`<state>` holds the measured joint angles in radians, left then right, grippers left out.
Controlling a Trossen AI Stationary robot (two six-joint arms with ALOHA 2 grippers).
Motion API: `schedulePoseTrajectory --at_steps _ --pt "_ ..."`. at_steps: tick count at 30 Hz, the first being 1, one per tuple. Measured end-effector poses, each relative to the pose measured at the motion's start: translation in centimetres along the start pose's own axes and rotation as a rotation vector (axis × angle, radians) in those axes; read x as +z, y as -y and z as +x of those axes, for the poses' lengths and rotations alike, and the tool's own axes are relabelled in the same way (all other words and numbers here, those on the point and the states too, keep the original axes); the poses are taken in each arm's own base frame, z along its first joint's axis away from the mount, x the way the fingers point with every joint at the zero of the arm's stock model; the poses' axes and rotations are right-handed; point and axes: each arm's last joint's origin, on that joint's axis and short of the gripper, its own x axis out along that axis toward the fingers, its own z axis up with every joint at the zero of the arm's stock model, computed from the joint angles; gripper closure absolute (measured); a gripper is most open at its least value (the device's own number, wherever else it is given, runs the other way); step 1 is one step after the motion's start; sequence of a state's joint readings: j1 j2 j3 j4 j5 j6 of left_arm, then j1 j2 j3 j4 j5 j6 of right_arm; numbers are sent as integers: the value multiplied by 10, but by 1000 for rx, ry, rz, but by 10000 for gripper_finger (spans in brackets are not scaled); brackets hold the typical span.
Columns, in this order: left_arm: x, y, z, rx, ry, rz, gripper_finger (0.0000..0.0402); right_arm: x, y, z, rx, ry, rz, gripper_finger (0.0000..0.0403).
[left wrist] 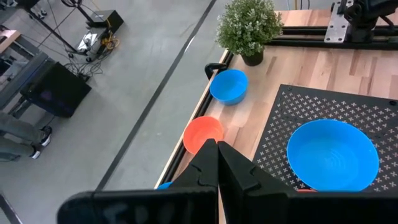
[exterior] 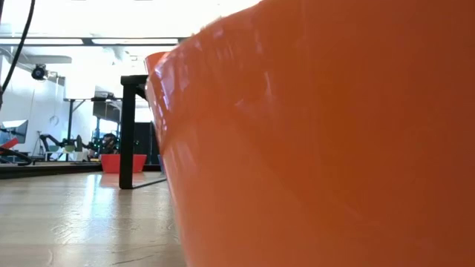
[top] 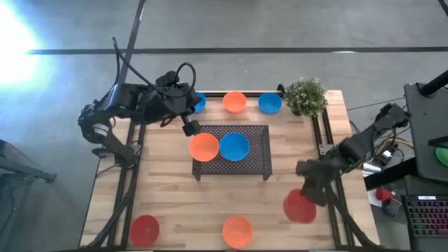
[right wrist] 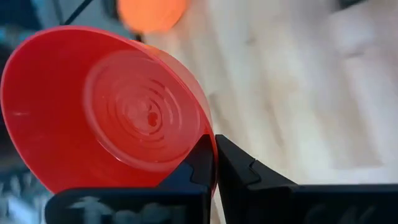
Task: Pick & Place Mini bowls
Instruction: Put the right red bowl on the shelf
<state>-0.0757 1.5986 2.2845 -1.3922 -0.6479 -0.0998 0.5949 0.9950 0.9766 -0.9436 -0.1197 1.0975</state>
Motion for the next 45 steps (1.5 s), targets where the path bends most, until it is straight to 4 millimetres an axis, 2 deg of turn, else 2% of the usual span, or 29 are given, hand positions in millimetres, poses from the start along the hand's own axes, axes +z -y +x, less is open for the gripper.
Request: schedulePoseTrajectory --at_steps 4,10,15,18,24,31,37,45 --pt "0 0 0 0 0 0 402 12 11 -26 -90 47 129 395" --pt "0 0 0 0 0 -1 402 40 24 -56 -177 147 197 395" --pt "0 0 0 0 0 -3 402 71 33 -72 -221 237 202 395" --pt "0 0 0 0 0 -3 402 89 40 -76 -246 210 172 395" --pt "0 0 0 0 0 -4 402 126 58 -72 -341 139 144 395" --pt "0 0 0 0 0 -5 402 163 85 -54 -375 -1 96 395" --pt "0 0 0 0 0 -5 402 187 97 -39 -374 -68 81 395" --pt "0 0 0 0 0 -5 402 206 99 -27 -359 -112 40 395"
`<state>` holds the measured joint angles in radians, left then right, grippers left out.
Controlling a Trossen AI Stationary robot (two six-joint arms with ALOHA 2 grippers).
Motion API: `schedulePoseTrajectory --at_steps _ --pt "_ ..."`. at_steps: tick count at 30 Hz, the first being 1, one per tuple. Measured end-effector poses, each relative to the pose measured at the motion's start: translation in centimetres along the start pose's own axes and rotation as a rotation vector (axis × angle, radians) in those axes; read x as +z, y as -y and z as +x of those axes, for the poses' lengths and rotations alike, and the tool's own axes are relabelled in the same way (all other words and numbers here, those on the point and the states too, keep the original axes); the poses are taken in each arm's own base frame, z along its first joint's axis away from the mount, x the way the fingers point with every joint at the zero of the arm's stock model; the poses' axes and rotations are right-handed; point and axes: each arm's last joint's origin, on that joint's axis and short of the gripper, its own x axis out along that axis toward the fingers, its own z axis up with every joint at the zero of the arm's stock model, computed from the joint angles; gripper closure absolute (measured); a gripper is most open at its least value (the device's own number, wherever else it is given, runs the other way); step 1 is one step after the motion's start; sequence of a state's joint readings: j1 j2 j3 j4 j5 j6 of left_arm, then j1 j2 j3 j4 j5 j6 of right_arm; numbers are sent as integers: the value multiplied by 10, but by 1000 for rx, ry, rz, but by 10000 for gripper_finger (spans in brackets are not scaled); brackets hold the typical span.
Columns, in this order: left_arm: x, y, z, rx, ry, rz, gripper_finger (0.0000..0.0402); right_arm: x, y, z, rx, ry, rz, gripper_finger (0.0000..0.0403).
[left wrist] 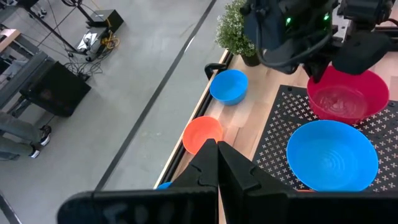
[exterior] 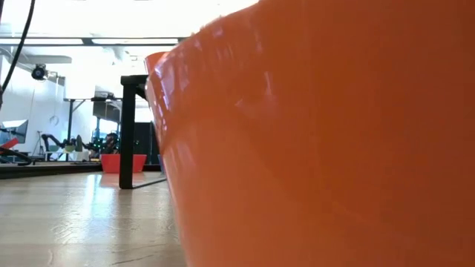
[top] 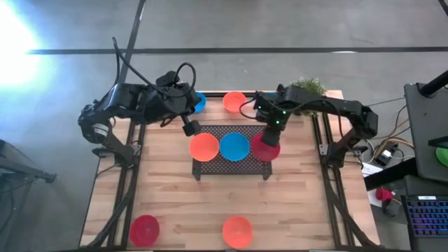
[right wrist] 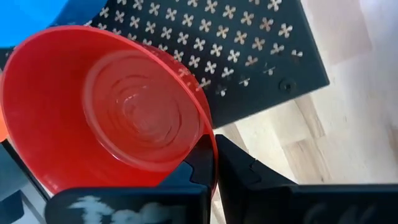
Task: Pick & Place Mini bowls
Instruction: Put the right red bowl on the shelf, then stack the left blue bowl on top of the blue bowl on the shelf
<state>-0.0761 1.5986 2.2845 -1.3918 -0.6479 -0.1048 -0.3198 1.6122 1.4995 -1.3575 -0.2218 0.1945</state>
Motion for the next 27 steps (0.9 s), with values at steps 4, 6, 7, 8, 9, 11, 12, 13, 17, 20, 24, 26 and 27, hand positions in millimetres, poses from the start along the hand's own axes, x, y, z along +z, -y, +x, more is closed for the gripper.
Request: schedulePoseTrajectory --at_steps 4,6,7,8,9,11,12,13,17,20,24,26,27 --pt "0 0 0 0 0 0 402 4 0 1 -1 -5 -12 394" --pt "0 0 0 0 0 0 402 4 0 1 -3 -10 -10 394" --pt "0 0 0 0 0 0 402 4 0 1 -4 -14 -9 394" --pt "0 0 0 0 0 0 402 4 0 1 -5 -16 -9 394" --pt "0 0 0 0 0 0 402 4 0 1 -6 -17 -9 394" --pt "0 0 0 0 0 0 402 3 0 1 -7 -17 -8 394" --pt "0 0 0 0 0 0 402 3 0 1 -7 -17 -8 392" --pt "0 0 0 0 0 0 402 3 0 1 -7 -17 -8 388" --pt "0 0 0 0 0 0 402 3 0 1 -7 -15 -7 363" --pt "0 0 0 0 0 0 402 3 0 0 -6 -11 -8 338" --pt "0 0 0 0 0 0 402 6 -3 -9 0 22 -18 305" --pt "0 0 0 0 0 -1 402 8 -5 -17 5 52 -30 292" --pt "0 0 0 0 0 -3 402 8 -6 -22 8 67 -40 287"
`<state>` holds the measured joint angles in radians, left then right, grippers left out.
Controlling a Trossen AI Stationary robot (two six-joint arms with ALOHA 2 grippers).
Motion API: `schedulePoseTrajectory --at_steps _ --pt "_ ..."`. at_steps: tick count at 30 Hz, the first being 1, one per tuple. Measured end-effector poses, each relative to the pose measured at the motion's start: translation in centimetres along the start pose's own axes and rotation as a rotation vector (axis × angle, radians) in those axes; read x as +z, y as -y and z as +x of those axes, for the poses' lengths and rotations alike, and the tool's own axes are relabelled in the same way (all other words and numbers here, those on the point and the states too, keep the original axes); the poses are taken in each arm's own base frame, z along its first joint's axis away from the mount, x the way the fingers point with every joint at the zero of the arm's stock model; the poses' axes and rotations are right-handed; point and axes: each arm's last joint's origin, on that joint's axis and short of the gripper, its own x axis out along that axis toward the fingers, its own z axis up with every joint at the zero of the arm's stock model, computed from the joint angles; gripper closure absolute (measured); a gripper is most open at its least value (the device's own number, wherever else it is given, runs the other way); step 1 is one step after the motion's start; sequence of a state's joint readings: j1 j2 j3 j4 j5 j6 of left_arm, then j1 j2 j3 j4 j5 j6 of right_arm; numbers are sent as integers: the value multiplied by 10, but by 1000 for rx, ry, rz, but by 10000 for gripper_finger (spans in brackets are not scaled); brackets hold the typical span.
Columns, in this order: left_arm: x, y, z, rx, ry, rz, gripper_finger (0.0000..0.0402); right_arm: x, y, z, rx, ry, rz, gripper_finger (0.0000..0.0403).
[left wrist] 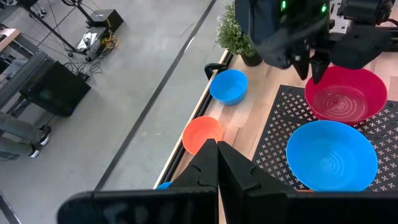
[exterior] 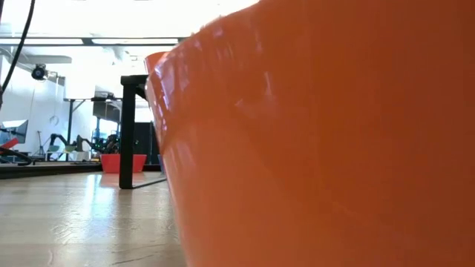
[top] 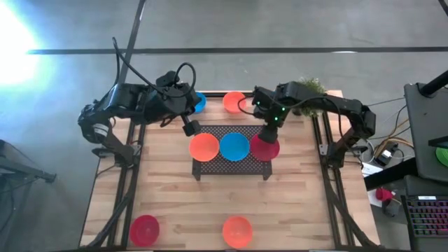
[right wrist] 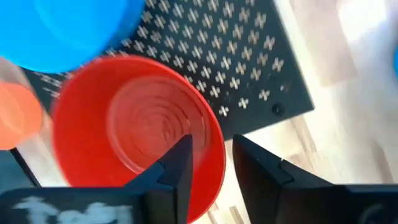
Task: Pick & Place Mini bowls
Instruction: Stack the left blue bowl on top of the blue bowl on the shelf
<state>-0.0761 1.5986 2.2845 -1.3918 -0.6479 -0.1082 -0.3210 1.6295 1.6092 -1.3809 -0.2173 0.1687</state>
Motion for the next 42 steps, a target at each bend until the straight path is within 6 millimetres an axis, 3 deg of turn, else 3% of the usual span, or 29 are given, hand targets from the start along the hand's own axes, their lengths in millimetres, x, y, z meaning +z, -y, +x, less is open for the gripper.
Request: schedulePoseTrajectory --at_steps 10,20,29,37,42 --pt "-3 -5 -2 11 -20 -78 402 -2 -17 -75 30 231 -64 266" --pt "-19 -36 0 129 -139 -297 402 -38 -26 -143 -52 528 -135 279" --pt "-28 -66 27 253 -229 -401 402 -68 -26 -169 -63 674 -152 287" --pt "-50 -84 67 331 -400 -451 402 -74 -25 -173 -101 706 -220 287" --pt "-66 -85 91 355 -489 -497 402 -81 -25 -178 -112 725 -260 296"
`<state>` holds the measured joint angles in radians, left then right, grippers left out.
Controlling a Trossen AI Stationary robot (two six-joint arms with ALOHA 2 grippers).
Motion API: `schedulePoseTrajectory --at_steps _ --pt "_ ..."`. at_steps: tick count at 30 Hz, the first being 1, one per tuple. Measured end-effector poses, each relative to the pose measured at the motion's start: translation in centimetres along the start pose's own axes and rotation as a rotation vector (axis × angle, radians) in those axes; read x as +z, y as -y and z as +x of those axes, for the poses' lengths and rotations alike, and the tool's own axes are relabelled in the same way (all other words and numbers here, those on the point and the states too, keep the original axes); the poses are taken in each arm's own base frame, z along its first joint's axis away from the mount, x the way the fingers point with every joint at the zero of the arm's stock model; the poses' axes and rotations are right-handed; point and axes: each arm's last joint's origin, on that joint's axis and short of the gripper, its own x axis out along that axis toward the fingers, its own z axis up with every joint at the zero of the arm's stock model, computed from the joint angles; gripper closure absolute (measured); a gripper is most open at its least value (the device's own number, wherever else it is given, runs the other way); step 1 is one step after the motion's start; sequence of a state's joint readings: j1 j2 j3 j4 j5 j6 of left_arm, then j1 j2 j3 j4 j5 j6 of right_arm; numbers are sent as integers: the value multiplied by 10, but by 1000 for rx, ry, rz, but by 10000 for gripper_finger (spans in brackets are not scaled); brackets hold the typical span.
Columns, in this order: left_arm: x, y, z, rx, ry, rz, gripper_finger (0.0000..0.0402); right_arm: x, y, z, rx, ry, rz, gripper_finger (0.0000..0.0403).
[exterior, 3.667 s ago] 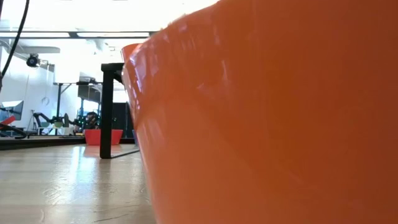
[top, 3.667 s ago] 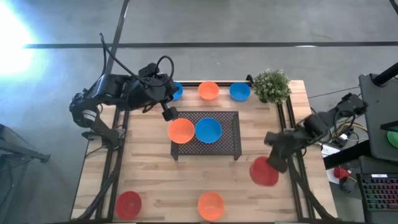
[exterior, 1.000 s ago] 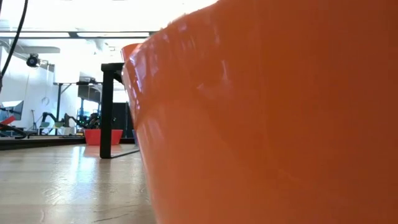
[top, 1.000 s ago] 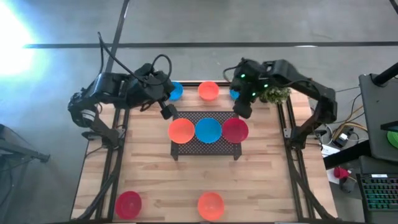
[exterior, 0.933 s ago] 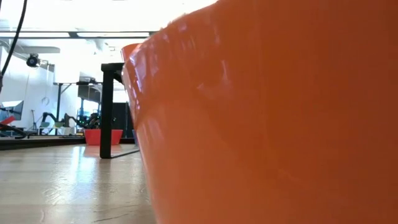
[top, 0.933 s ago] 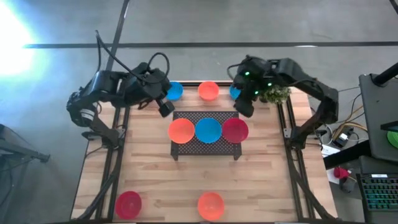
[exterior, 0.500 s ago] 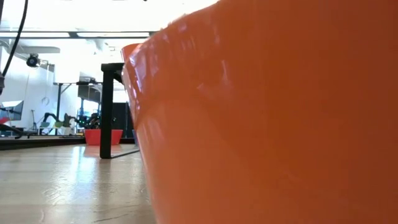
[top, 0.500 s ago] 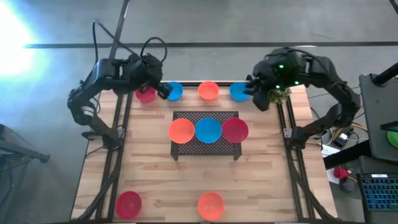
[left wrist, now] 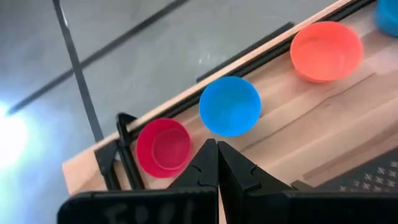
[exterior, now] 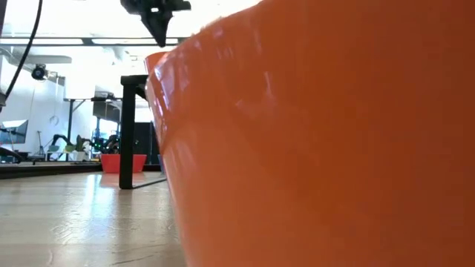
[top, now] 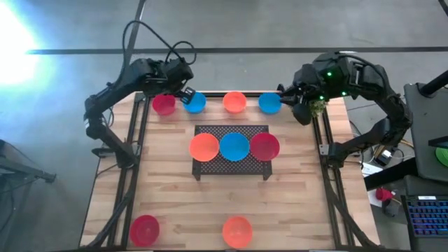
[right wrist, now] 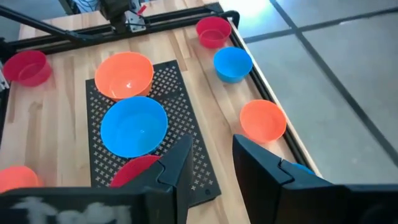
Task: Pick & Place Mini bowls
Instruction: Stack the left blue bowl on top of the blue bowl on the shelf
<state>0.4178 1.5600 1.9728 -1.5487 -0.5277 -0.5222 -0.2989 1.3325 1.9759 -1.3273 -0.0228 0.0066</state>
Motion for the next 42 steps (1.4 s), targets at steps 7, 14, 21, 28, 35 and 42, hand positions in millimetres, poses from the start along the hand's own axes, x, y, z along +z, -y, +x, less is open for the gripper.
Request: schedulePoseTrajectory --at_steps 7,14,21,28,35,42 --pt "-2 6 34 -6 -65 -63 401 -5 0 -17 -1 45 -67 305" --pt "3 0 69 -121 -135 -170 401 -8 -1 -28 -1 77 -55 310" --pt "1 -21 111 -101 -214 -69 401 -3 -1 -28 3 123 23 309" --pt "6 -36 126 -96 -193 -37 377 2 -1 -28 9 168 89 319" --pt "13 -36 140 -94 -157 -39 314 3 -1 -26 10 172 95 330" --pt "16 -32 178 -66 -232 -42 293 5 0 -21 10 160 114 334"
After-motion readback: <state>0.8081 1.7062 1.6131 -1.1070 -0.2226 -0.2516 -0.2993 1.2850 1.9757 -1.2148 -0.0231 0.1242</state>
